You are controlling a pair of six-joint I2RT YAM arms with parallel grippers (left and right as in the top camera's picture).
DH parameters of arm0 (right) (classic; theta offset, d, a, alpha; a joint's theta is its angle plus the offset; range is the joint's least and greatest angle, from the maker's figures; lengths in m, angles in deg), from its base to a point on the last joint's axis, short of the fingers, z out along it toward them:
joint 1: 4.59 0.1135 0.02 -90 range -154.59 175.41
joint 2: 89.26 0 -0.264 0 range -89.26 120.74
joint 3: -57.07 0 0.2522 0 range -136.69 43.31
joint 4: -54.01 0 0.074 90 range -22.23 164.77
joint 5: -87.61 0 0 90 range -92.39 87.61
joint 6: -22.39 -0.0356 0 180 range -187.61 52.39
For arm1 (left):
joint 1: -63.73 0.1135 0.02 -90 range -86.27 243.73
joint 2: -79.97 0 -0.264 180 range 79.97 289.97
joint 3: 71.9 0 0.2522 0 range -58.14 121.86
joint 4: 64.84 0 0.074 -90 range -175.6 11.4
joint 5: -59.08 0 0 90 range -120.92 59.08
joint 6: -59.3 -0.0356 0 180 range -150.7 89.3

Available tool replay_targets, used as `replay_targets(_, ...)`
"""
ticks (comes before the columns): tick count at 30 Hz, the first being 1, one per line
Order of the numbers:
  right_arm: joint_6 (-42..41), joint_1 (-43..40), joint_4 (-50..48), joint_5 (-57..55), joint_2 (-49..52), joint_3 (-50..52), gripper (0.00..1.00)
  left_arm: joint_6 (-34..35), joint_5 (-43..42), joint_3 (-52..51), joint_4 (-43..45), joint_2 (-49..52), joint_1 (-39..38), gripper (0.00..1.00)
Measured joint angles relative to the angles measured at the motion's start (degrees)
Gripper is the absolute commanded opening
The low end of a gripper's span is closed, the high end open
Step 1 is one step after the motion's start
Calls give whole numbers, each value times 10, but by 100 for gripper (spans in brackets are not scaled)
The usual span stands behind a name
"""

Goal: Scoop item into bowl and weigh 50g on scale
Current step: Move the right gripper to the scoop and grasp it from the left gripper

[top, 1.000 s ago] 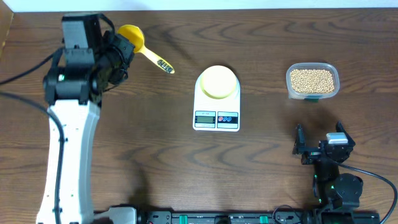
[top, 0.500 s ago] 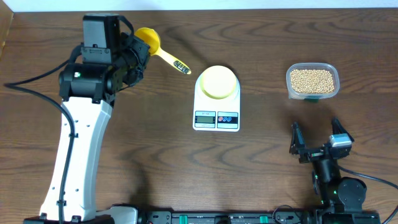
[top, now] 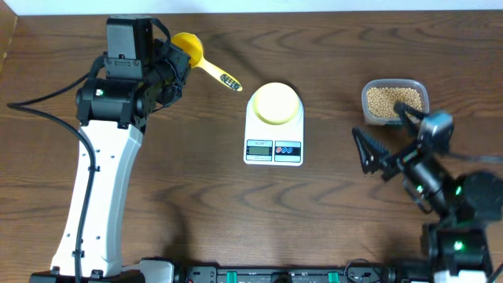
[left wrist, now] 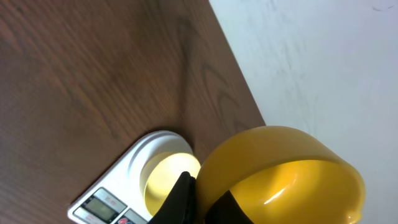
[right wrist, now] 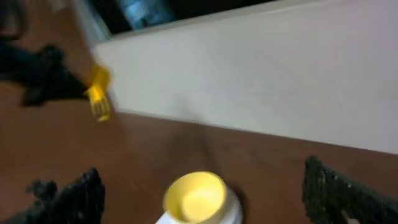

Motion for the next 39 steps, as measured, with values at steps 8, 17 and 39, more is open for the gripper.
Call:
replay_targets(8, -40, -8, -37, 253, 284, -208, 99, 67, -21, 0, -1, 0, -1, 8)
replay_targets(17, -211, 41, -173, 247, 384, -213, 89, 150, -30, 0, 4, 9, -51, 8)
replay_targets(39, -412, 186, -205, 77, 479, -213, 44, 218, -23, 0, 35, 51, -158, 8)
